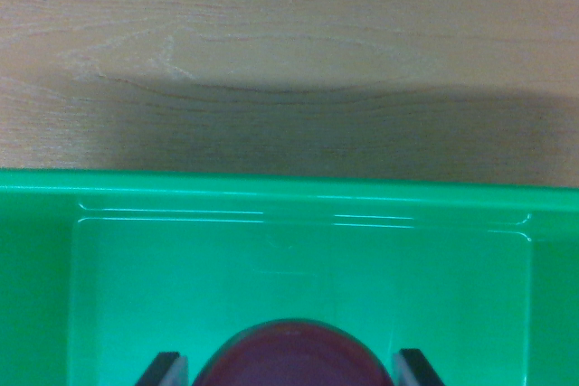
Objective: Pick fruit
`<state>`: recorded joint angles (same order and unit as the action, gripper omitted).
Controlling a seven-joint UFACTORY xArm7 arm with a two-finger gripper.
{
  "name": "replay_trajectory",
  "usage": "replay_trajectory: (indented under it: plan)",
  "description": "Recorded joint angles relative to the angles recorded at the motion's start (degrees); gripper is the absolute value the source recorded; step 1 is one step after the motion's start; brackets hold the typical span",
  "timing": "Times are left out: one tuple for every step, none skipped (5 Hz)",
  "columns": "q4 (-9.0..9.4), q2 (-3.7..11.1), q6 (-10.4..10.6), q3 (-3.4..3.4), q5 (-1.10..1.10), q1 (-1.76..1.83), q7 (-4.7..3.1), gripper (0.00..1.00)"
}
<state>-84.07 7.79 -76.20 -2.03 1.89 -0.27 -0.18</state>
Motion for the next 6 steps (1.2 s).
replay_trajectory:
  plan:
    - [-1.49,-0.71,-2.2,-0.04,-0.07,-0.02,-0.09,1.00]
    - [-2.93,-1.40,-4.3,-0.07,-0.14,-0.04,-0.17,1.00]
    - [-2.93,-1.40,-4.3,-0.07,-0.14,-0.04,-0.17,1.00]
    - [-4.23,-2.02,-6.2,-0.10,-0.20,-0.06,-0.24,1.00]
    - [-4.23,-2.02,-6.2,-0.10,-0.20,-0.06,-0.24,1.00]
    - [-5.34,-2.56,-7.9,-0.13,-0.25,-0.07,-0.31,1.00]
